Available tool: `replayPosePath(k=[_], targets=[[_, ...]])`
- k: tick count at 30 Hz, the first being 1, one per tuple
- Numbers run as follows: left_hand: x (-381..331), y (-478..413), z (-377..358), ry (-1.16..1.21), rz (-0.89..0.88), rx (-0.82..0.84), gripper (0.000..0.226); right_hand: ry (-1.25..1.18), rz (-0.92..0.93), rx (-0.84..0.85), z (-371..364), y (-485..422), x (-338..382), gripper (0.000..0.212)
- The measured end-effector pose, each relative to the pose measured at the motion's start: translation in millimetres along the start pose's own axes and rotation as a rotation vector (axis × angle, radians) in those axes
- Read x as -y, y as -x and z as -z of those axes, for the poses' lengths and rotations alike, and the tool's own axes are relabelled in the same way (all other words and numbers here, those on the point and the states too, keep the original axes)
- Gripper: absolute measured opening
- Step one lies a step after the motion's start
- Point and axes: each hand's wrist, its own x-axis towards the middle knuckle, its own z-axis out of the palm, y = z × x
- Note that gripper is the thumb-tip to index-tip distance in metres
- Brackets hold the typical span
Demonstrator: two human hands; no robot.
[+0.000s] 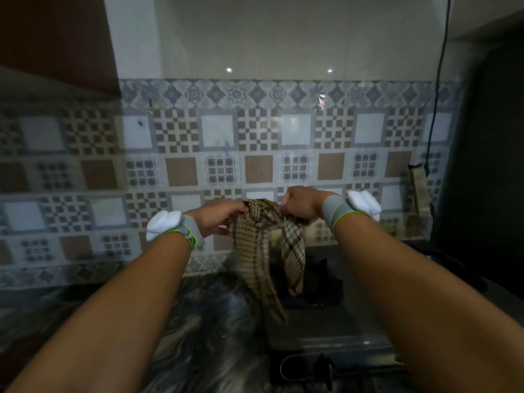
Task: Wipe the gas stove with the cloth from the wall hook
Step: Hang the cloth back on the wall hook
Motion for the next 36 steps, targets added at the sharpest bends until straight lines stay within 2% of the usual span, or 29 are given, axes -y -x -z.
replayPosePath(k=[2, 5, 7, 13, 16, 18, 21, 27, 30, 36], targets=[[-9, -7, 6, -0.026, -0.063, -0.068, 0.019, -0.055, 0.076, -0.072, 11, -13, -5, 0.012], [-21, -21, 17, -0.056, -0.148, -0.214, 0.011, -0.179, 0.180, -0.214, 20, -41, -11, 0.012], [-31, -35, 29, -0.093, -0.207, -0.279, 0.021, -0.144, 0.263, -0.269, 28, -69, -12, 0.009], [-64, -83, 64, -0.337, -0.293, -0.288, 0.016, -0.133, 0.325, -0.292, 31, -141, -6, 0.014], [-77, -118, 86, -0.452, -0.319, -0.309, 0.010, -0.122, 0.353, -0.360, 33, -177, 1, 0.020], [-87, -142, 103, -0.529, -0.365, -0.346, 0.007, -0.127, 0.358, -0.434, 41, -202, 11, 0.024], [-101, -181, 125, -0.622, -0.439, -0.494, 0.008, -0.144, 0.341, -0.563, 54, -240, 31, 0.026], [-118, -268, 164, -0.551, -0.525, -0.729, 0.016, -0.204, 0.285, -0.755, 64, -329, 65, 0.026], [-108, -306, 179, -0.519, -0.539, -0.768, 0.020, -0.192, 0.274, -0.790, 54, -365, 70, 0.027], [-68, -330, 176, -0.530, -0.524, -0.713, 0.023, -0.164, 0.172, -0.759, 25, -388, 63, 0.025]])
